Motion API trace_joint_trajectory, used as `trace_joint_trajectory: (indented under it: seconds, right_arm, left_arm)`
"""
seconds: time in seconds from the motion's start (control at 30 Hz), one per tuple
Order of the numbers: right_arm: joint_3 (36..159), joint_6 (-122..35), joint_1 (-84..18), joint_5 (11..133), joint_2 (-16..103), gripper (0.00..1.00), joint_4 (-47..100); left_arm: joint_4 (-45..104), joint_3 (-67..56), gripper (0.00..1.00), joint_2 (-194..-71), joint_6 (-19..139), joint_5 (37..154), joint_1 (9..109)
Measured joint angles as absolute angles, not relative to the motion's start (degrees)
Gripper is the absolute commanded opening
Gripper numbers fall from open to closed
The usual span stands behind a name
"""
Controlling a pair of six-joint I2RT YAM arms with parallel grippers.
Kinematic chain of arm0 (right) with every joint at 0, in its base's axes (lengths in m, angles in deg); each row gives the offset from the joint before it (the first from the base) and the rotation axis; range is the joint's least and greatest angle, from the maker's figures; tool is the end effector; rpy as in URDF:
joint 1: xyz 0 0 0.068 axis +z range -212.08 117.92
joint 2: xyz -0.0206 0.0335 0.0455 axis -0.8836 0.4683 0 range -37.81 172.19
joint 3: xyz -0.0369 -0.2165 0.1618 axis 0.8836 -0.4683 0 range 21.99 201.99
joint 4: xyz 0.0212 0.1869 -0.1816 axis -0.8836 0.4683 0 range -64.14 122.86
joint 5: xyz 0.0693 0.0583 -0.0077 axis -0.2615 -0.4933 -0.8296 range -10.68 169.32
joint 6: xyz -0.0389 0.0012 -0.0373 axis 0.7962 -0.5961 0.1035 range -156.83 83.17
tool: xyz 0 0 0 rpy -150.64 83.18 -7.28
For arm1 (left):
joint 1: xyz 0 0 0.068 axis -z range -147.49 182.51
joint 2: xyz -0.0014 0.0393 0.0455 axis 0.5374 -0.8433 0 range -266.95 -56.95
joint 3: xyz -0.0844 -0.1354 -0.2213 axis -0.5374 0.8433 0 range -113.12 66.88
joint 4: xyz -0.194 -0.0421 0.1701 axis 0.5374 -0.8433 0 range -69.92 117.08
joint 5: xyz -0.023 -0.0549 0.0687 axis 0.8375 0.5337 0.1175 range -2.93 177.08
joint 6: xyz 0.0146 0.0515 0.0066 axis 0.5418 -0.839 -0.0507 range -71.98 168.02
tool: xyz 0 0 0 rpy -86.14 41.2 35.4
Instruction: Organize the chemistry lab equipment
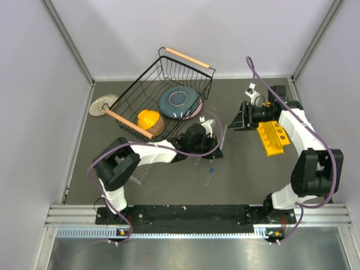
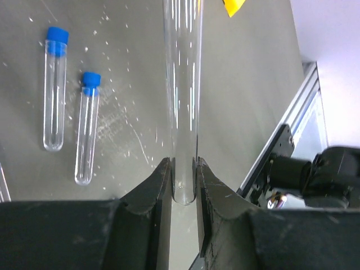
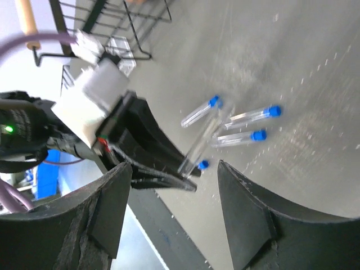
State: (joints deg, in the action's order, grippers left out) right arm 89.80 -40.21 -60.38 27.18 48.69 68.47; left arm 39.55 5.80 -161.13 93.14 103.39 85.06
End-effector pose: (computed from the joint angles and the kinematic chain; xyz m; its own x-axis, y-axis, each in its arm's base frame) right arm 0.3001 0.0369 0.2712 -0.8986 0.0096 -0.4386 -0.3448 0.6027 0.7196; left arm 0.2336 -0.3218 0.1908 -0.8626 0.0079 -0.5057 0.4218 0.5630 -0.7107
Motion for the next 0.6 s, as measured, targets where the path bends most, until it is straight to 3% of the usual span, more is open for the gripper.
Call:
trace_joint_trajectory:
  seconds: [0.23,0.47,0.6]
  right_arm:
    - [104.1,-31.4,-60.4,25.8,54.2,0.64,80.6]
    - [106.1,-25.9,-60.3,25.9,59.3,0.63,90.9]
    - [106.7,-24.1,-59.6,25.2,59.4,0.52,94.8]
  left_arm:
    - [42.5,11.2,0.07,-155.8,86.6,108.3,85.1]
    - [42.5,11.2,0.07,-152.9,81.1,110.9,85.1]
    - [41.7,11.2,0.07,-152.8,79.0,112.3,85.2]
